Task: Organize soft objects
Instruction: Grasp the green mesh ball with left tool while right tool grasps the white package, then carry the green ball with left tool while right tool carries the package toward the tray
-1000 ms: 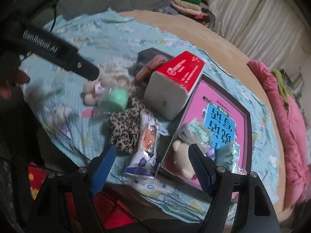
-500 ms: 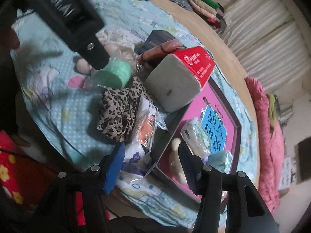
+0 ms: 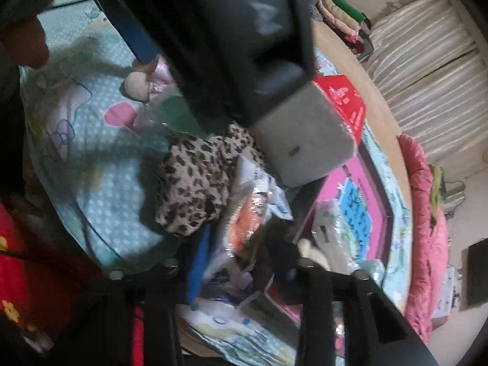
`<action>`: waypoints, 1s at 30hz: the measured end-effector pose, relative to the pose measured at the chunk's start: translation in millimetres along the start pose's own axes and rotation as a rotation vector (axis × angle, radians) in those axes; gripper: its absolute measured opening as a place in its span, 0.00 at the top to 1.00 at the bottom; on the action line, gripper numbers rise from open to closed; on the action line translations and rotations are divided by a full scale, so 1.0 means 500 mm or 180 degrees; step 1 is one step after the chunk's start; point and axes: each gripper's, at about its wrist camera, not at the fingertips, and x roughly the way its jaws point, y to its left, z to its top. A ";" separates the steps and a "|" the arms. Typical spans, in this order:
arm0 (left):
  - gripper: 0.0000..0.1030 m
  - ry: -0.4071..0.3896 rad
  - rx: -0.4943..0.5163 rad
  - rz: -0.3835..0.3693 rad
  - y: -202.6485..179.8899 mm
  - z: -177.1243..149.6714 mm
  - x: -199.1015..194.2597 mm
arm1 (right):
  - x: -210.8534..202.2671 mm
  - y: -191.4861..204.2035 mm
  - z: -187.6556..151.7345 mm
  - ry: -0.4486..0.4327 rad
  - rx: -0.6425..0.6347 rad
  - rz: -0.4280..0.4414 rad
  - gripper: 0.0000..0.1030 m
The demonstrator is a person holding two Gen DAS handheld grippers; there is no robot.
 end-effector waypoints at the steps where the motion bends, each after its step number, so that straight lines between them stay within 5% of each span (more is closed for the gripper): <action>1: 0.25 0.0016 -0.0010 -0.0031 0.000 0.001 0.005 | 0.001 -0.004 -0.001 -0.0013 0.0033 0.0020 0.69; 6: 0.38 0.0023 -0.0037 -0.0060 0.003 0.006 0.019 | -0.014 -0.059 -0.020 -0.0165 0.0458 0.0269 0.74; 9: 0.59 0.0027 -0.0130 -0.0329 0.014 0.008 0.019 | -0.024 -0.101 -0.032 -0.0316 0.0754 0.0408 0.77; 15: 0.62 -0.0031 -0.0071 -0.0382 0.006 0.000 0.015 | -0.034 -0.152 -0.038 -0.0490 0.1143 0.0606 0.79; 30: 0.63 -0.0330 0.0030 -0.0443 -0.015 -0.016 -0.084 | -0.122 -0.157 -0.054 -0.0942 0.1688 0.0556 0.79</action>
